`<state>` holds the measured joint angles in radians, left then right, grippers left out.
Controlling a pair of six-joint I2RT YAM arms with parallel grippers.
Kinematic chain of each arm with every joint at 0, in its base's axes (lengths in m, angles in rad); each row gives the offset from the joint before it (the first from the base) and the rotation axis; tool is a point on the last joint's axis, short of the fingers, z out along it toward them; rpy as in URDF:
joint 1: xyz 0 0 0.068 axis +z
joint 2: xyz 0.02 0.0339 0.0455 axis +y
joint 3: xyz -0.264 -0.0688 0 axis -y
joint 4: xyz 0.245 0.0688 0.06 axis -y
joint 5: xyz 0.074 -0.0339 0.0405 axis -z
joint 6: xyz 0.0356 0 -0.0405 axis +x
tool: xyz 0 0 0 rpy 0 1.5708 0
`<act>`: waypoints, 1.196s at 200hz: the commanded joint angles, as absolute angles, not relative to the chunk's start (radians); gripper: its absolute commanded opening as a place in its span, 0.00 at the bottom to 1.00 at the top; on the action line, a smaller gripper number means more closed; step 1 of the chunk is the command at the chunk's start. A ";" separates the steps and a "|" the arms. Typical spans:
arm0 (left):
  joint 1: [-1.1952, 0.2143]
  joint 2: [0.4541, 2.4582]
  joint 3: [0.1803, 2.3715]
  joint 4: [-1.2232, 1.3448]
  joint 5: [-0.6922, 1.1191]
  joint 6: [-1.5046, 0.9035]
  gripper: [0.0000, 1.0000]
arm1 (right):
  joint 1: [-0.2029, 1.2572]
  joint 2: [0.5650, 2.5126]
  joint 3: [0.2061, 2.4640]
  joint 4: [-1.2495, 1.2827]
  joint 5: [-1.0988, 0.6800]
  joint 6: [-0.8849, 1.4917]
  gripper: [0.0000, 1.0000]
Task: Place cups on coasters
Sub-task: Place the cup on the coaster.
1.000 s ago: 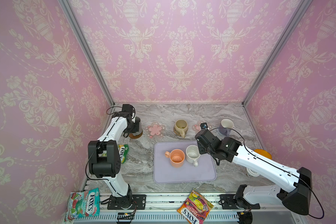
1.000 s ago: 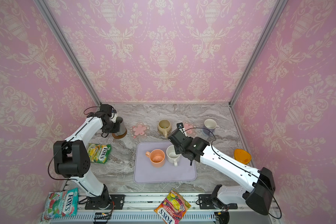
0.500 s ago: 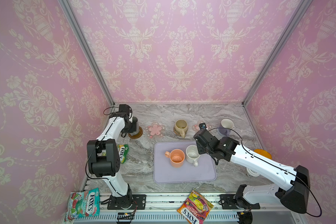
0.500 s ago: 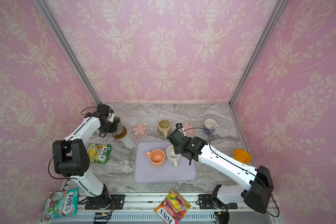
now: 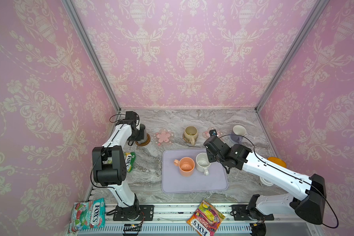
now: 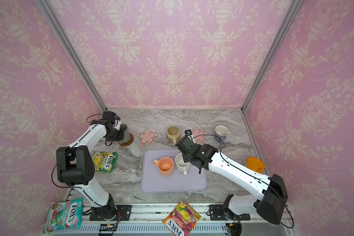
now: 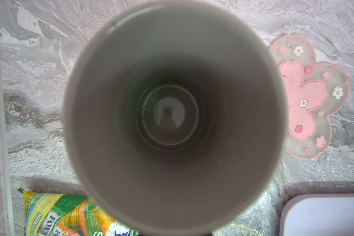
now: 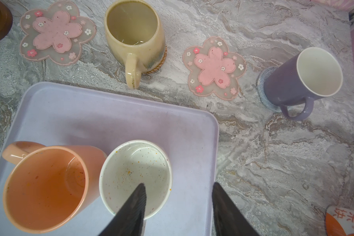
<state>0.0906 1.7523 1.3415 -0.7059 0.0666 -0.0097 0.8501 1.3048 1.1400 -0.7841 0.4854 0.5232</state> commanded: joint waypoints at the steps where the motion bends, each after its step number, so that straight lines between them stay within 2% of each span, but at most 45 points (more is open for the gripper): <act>1: 0.101 1.737 1.320 -0.652 0.112 -0.037 0.00 | 0.843 1.307 1.159 -0.767 0.474 0.530 0.54; 101: 0.102 1.695 1.274 -0.665 0.097 -0.074 0.00 | 0.844 1.263 1.127 -0.759 0.465 0.545 0.54; 140: 0.101 1.686 1.261 -0.675 0.074 -0.071 0.06 | 0.842 1.261 1.126 -0.756 0.459 0.545 0.54; 169: 0.101 1.691 1.262 -0.681 0.060 -0.079 0.17 | 0.843 1.259 1.121 -0.756 0.456 0.550 0.54; 207: 0.101 1.689 1.261 -0.683 0.053 -0.083 0.21 | 0.843 1.246 1.111 -0.757 0.456 0.558 0.54; 221: 0.101 1.688 1.264 -0.689 0.044 -0.089 0.29 | 0.842 1.241 1.109 -0.755 0.456 0.559 0.54; 239: 0.101 1.687 1.264 -0.699 0.038 -0.105 0.34 | 0.843 1.236 1.108 -0.755 0.457 0.561 0.54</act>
<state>0.0910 1.7218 1.2724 -0.6563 0.0669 -0.0719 0.8501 1.2716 1.1210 -0.7601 0.4591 0.5362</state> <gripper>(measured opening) 0.317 0.542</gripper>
